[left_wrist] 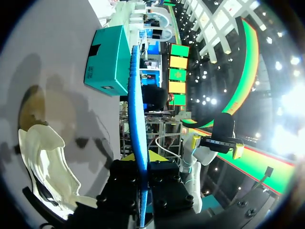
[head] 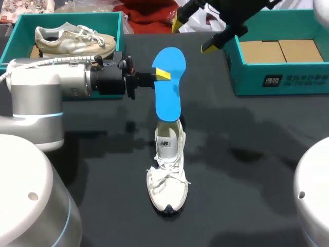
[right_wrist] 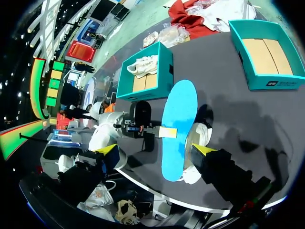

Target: Take the shoe out of the shoebox, open the shoe tongue, remove and reinsert the insole, then place the shoe into the shoebox

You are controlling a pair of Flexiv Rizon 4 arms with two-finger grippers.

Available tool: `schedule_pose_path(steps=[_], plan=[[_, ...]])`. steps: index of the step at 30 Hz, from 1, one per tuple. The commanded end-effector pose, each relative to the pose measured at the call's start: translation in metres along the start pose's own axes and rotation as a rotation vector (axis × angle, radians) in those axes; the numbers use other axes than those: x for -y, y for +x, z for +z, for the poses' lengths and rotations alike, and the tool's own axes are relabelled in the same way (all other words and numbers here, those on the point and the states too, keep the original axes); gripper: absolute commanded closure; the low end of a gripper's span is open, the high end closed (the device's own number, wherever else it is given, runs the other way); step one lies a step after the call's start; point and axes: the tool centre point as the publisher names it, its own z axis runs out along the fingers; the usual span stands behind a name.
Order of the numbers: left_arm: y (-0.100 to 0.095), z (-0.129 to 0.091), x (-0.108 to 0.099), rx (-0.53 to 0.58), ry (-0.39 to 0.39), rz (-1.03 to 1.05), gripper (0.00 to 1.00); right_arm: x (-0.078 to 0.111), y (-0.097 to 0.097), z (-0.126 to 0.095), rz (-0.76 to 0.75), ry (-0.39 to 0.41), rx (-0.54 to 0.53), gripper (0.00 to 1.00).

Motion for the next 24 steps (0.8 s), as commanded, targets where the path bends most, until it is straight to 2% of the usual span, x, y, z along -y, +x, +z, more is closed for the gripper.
schedule_pose_path(steps=[1,10,15,24], plan=[[0.0,0.0,0.0,0.002,-0.001,0.0,1.0,-0.001,0.02,0.014,-0.009,-0.004,0.396,0.0],[0.0,0.0,0.0,0.002,-0.001,0.0,1.0,0.01,0.056,0.038,-0.039,-0.013,0.535,0.0],[0.0,0.0,0.0,0.002,-0.001,0.0,1.0,0.014,0.072,0.052,-0.051,-0.003,0.56,0.0],[0.0,0.0,0.0,0.002,-0.001,0.0,1.0,0.021,0.083,0.064,-0.069,0.018,0.584,0.0]])
